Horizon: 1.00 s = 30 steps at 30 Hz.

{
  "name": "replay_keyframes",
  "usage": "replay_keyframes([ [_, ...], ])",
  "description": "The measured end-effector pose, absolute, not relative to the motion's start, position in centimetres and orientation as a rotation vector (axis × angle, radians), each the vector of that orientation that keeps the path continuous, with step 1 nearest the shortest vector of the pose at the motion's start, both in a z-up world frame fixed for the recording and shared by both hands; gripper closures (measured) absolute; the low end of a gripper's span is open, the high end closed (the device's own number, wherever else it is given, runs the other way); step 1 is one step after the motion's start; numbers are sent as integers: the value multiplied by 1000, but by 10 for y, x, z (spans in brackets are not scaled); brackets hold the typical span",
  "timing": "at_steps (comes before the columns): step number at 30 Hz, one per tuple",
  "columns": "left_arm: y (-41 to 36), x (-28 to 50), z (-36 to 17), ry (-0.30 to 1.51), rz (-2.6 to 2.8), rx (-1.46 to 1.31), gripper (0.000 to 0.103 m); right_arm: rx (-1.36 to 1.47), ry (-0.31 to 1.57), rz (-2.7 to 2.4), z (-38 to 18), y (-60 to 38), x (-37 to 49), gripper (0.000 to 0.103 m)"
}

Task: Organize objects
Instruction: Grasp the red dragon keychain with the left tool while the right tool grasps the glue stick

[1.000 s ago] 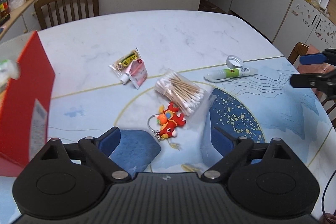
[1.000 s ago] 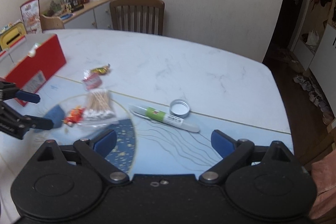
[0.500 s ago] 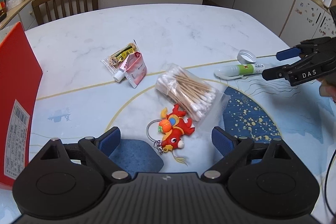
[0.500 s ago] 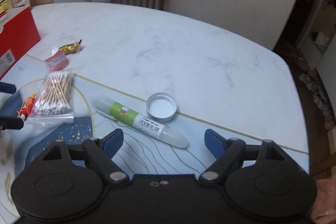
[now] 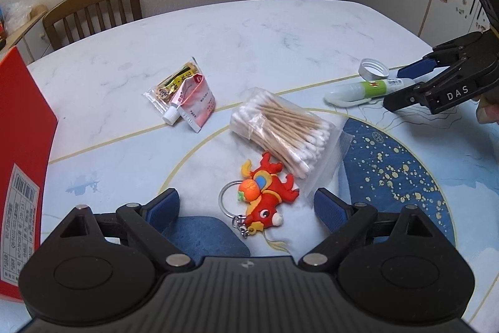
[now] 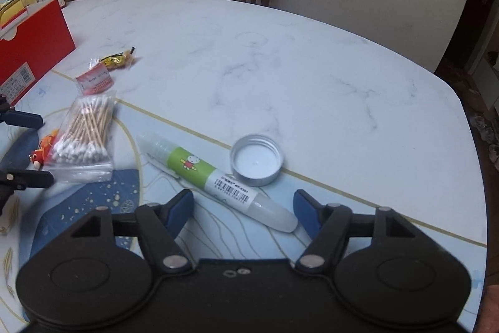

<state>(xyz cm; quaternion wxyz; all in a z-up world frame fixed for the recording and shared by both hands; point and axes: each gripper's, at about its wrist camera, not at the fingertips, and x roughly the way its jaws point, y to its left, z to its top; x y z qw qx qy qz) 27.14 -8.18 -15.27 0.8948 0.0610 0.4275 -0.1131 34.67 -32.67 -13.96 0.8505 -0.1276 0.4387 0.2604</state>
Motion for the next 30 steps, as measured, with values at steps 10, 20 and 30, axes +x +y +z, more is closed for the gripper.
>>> replay_keyframes([
  [10,-84,270,-147,871,-284,136,44,-282,905,651,-133,-303,314,81],
  [20,-80,262,-141,887,-278,97,64,-226,931,604,-131,-288,289,88],
  [30,-75,242,-140,893,-273,82,65,-271,962,603,-130,-273,276,62],
])
